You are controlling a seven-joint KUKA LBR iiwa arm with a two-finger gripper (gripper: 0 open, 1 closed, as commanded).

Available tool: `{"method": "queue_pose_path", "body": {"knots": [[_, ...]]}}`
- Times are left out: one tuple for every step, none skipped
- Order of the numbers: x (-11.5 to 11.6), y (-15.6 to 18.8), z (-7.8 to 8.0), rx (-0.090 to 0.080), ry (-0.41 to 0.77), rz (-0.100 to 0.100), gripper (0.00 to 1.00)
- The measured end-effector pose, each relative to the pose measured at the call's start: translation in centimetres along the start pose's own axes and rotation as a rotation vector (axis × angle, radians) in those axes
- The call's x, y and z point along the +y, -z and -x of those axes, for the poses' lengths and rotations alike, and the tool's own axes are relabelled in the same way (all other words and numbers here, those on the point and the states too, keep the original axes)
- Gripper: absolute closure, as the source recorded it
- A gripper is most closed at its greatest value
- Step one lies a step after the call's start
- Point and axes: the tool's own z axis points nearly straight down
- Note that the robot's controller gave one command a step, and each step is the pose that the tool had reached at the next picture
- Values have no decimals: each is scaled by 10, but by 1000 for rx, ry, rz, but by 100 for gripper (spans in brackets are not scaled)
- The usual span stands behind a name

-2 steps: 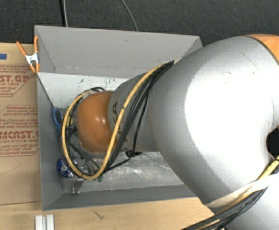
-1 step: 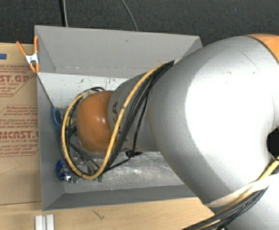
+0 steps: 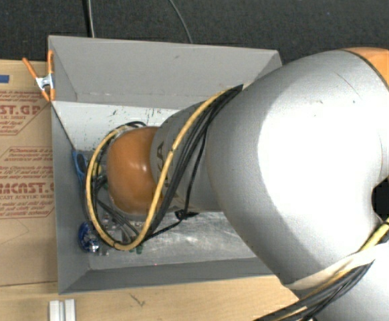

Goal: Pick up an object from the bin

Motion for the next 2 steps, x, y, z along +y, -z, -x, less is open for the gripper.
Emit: {"method": "queue_pose_path", "body": {"knots": [[0,0,0,0,0,0,100],[0,0,0,0,0,0,100]]}}
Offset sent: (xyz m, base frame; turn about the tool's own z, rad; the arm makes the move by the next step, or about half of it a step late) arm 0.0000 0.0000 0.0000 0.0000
